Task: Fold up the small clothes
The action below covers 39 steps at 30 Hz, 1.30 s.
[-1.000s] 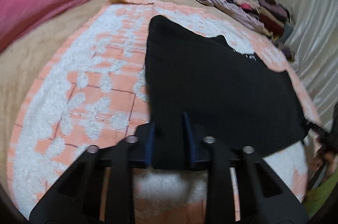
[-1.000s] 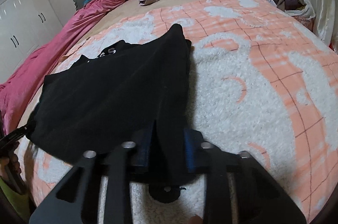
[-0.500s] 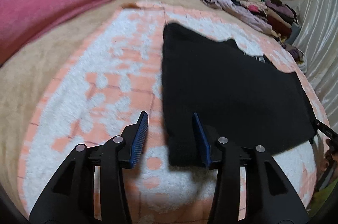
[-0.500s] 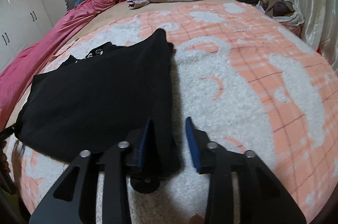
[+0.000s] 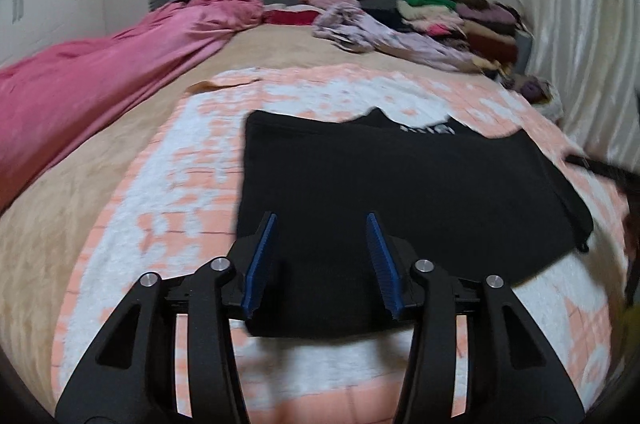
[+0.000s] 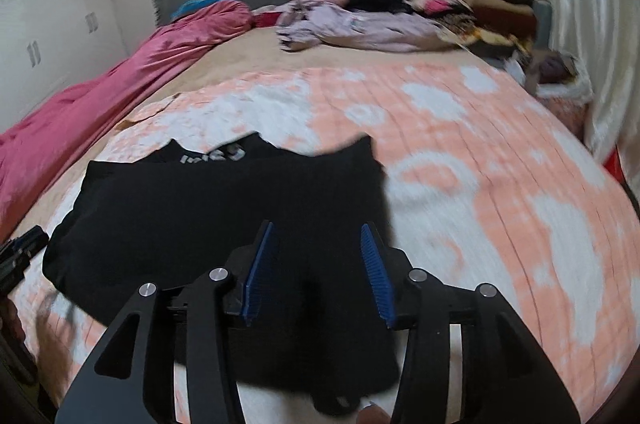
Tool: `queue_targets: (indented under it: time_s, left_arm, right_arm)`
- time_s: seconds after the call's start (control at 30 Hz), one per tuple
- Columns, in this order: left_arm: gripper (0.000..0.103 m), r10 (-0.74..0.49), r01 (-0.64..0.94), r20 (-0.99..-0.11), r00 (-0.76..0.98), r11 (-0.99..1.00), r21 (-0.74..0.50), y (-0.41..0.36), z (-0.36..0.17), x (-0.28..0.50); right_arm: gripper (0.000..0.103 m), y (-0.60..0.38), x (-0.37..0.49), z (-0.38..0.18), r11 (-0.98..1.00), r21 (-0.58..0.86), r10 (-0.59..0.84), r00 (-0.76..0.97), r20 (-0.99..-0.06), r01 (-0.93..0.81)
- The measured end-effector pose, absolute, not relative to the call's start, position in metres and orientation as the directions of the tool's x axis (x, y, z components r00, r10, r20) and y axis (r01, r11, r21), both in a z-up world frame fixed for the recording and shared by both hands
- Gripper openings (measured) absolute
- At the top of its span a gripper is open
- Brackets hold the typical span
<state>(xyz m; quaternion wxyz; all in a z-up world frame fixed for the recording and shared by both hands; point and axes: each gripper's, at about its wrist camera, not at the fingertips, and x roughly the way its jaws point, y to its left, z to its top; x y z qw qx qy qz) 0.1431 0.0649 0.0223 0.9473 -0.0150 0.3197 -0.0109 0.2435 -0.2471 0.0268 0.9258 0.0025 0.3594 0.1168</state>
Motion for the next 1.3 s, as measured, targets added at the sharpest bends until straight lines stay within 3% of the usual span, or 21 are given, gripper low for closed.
queue_targets:
  time_s: [0.23, 0.33, 0.5, 0.67, 1.1, 1.3]
  left_arm:
    - [0.046, -0.054, 0.054, -0.692, 0.72, 0.998, -0.022, 0.053, -0.007, 0.163]
    - [0.046, -0.059, 0.058, -0.705, 0.707, 0.998, -0.025, 0.054, -0.012, 0.165]
    - [0.047, -0.063, 0.061, -0.707, 0.704, 0.998, -0.029, 0.055, -0.014, 0.163]
    - [0.047, -0.084, 0.064, -0.705, 0.704, 0.996, -0.055, 0.059, -0.013, 0.161]
    - [0.047, -0.101, 0.048, -0.702, 0.705, 0.994, -0.096, 0.069, -0.004, 0.151]
    - [0.05, -0.103, 0.037, -0.698, 0.709, 0.993, -0.109, 0.072, 0.0, 0.149]
  right_arm:
    - [0.044, -0.2, 0.3, 0.021, 0.955, 0.003, 0.214, 0.684, -0.697, -0.296]
    - [0.055, -0.192, 0.322, 0.01, 0.957, -0.032, 0.179, 0.675, -0.715, -0.288]
    - [0.054, -0.206, 0.351, -0.014, 0.969, -0.093, 0.076, 0.637, -0.767, -0.228]
    - [0.054, -0.238, 0.362, -0.032, 0.986, 0.029, 0.123, 0.604, -0.788, -0.162]
    - [0.055, -0.238, 0.347, -0.019, 0.987, 0.012, 0.11, 0.631, -0.768, -0.157]
    - [0.062, -0.245, 0.336, -0.012, 0.99, 0.006, 0.095, 0.649, -0.755, -0.138]
